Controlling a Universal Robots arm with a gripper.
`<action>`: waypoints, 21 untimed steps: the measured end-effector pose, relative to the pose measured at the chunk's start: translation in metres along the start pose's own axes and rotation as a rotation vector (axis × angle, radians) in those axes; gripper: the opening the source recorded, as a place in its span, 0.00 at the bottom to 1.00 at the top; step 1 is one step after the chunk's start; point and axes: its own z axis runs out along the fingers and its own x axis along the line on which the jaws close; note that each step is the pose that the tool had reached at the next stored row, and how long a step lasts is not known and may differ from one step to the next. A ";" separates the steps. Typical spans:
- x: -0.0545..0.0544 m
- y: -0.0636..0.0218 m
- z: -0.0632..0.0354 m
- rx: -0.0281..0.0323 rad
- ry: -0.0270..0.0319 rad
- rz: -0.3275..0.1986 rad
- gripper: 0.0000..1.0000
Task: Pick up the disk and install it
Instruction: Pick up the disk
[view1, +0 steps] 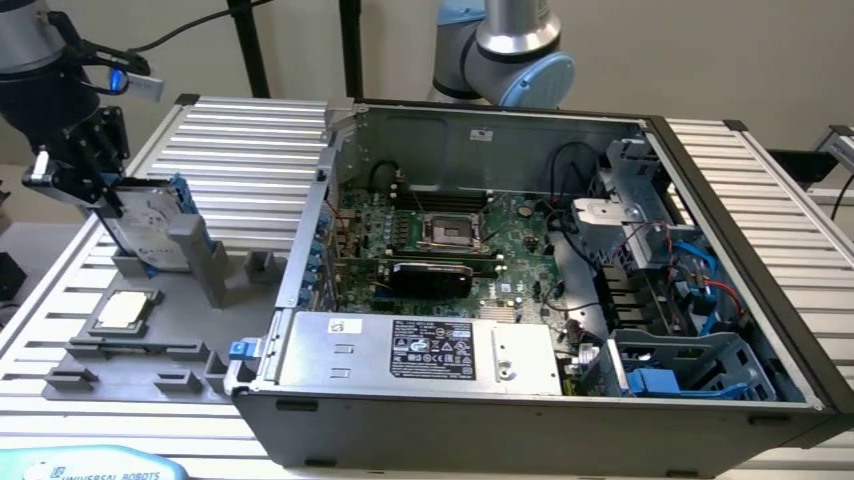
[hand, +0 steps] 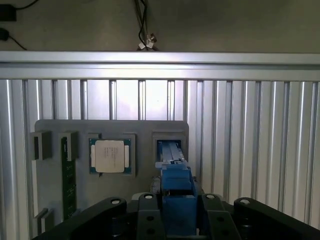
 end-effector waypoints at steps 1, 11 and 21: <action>0.000 0.0000 0.0000 0.0000 0.0000 0.000 0.33; 0.000 0.0000 -0.0001 -0.0001 0.0001 0.000 0.33; 0.000 -0.0002 -0.0243 0.0000 0.0000 0.000 0.33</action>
